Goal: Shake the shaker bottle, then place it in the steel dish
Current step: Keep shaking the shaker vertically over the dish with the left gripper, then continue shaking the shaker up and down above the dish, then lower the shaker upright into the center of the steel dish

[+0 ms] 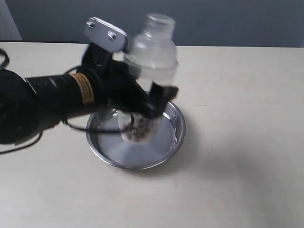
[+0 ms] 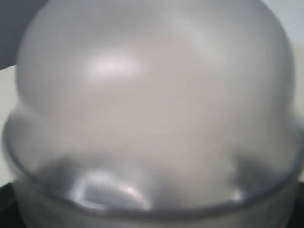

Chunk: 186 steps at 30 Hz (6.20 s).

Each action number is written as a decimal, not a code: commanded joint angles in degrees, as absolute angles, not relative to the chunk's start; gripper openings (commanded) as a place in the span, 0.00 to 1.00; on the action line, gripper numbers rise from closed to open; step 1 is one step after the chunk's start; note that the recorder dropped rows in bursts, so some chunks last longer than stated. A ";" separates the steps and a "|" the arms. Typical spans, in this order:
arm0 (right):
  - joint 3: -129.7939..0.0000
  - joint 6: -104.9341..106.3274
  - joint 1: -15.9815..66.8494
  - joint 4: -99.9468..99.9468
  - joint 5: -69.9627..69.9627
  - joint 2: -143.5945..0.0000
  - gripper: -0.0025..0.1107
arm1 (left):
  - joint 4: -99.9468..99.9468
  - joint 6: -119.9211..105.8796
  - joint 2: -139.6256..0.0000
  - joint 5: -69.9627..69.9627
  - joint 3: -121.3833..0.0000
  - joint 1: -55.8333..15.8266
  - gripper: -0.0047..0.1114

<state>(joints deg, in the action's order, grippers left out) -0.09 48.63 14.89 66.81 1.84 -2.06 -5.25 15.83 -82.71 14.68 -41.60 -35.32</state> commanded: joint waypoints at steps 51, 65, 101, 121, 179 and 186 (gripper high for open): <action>0.00 48.84 14.72 66.73 1.82 -1.95 0.01 | -11.74 17.35 -79.52 13.28 -47.33 -35.85 0.04; 0.00 48.84 14.72 66.73 2.22 -1.95 0.01 | -12.32 14.11 -73.66 23.97 -48.06 -36.65 0.04; 0.00 48.84 14.72 66.73 2.09 -1.95 0.01 | -8.26 13.62 -76.90 18.17 -37.79 -34.12 0.04; 0.00 48.84 14.72 66.73 2.01 -1.95 0.01 | -4.14 7.56 -75.13 17.77 -40.45 -34.30 0.04; 0.00 48.84 14.72 66.73 1.96 -1.95 0.01 | -0.77 7.29 -81.11 35.63 -32.60 -35.75 0.04; 0.00 48.84 14.72 66.73 1.96 -1.95 0.01 | 4.04 0.51 -83.20 33.03 -32.46 -37.11 0.04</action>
